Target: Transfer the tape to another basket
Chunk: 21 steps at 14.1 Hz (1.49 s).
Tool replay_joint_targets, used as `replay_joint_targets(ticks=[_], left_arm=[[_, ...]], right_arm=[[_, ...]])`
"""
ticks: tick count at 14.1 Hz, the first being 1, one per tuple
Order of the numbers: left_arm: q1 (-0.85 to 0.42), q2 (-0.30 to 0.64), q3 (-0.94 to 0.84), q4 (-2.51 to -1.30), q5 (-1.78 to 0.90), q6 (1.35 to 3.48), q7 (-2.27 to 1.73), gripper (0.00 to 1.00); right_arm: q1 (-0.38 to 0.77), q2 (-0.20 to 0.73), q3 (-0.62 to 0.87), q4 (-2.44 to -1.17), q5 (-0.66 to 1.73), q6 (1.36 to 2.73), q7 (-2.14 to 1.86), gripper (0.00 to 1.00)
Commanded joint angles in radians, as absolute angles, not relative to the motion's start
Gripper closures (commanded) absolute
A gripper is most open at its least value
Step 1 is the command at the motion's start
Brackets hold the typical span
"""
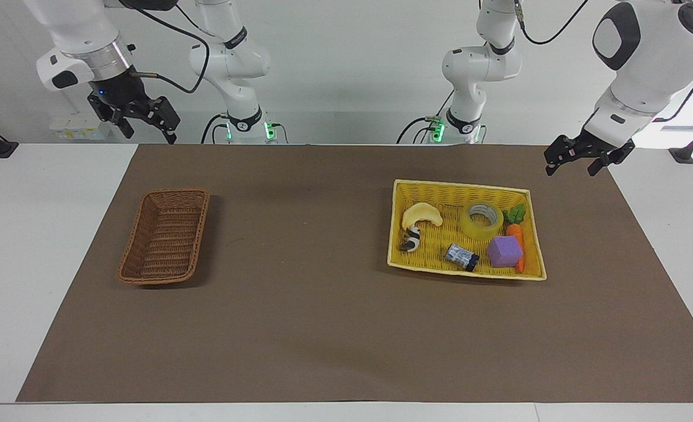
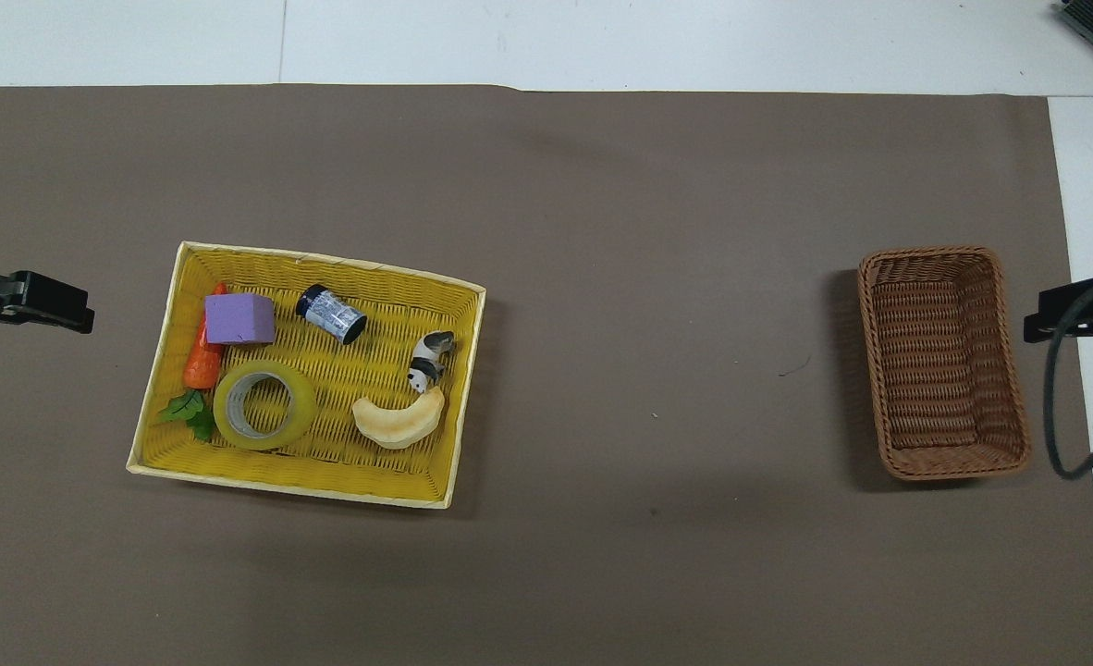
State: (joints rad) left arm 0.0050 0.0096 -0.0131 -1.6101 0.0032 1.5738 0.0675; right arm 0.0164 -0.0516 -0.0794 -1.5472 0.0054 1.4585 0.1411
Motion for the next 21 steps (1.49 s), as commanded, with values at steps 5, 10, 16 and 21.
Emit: replay_joint_targets(ticks=[5, 10, 16, 21], left_arm=[[0.023, 0.002, -0.018, -1.589, 0.021, 1.535, 0.141, 0.00], [0.023, 0.003, -0.020, -1.591, 0.021, 1.549, 0.137, 0.00], [0.025, 0.003, -0.020, -1.591, 0.021, 1.545, 0.137, 0.00], [0.025, 0.003, -0.018, -1.591, 0.020, 1.542, 0.137, 0.00]], right_arm=[[0.014, -0.066, -0.078, -1.565, 0.003, 1.477, 0.123, 0.00], [0.012, -0.066, -0.081, -1.565, 0.003, 1.476, 0.117, 0.00], [0.018, -0.066, -0.075, -1.591, 0.002, 1.557, -0.018, 0.00], [0.011, -0.069, -0.075, -1.598, 0.003, 1.559, -0.003, 0.00]])
